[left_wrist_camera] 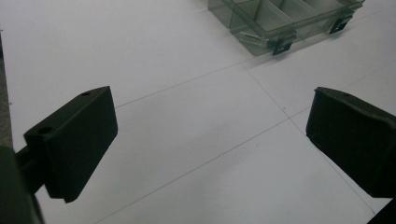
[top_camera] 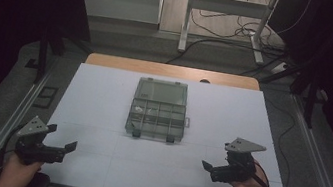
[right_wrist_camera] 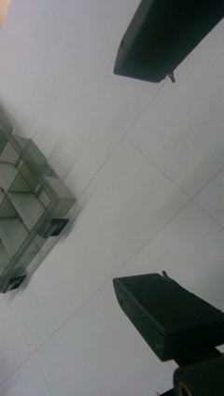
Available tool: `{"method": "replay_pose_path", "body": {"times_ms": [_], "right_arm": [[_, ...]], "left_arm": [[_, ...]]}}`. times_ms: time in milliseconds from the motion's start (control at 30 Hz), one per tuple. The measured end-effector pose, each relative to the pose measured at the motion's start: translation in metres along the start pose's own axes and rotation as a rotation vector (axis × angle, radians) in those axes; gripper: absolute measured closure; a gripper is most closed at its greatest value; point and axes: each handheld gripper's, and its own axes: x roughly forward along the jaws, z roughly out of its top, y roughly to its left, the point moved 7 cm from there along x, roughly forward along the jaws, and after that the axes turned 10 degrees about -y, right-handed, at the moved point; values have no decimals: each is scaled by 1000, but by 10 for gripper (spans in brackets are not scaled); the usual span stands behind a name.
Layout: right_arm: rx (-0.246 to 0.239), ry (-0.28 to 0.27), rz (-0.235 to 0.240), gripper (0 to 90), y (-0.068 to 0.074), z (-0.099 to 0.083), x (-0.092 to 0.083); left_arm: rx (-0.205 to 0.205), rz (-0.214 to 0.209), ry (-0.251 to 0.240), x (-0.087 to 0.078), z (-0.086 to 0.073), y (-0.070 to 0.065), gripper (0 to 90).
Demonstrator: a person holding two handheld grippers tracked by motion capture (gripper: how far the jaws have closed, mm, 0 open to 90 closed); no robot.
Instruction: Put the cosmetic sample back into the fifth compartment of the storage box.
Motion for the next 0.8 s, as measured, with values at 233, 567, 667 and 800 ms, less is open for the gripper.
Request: {"method": "replay_pose_path", "body": {"times_ms": [233, 567, 667, 800], "right_arm": [[24, -5, -45, 0, -7, -7, -13], [111, -45, -106, 0, -15, -19, -36], [125, -51, -121, 0, -15, -24, -41], [129, -68, -140, 3, -14, -27, -48]], "left_arm": [[-4, 0, 0, 0, 0, 0, 28], [-3, 2, 4, 1, 0, 0, 28], [-4, 2, 4, 1, 0, 0, 28], [-7, 2, 5, 1, 0, 0, 29]]}}
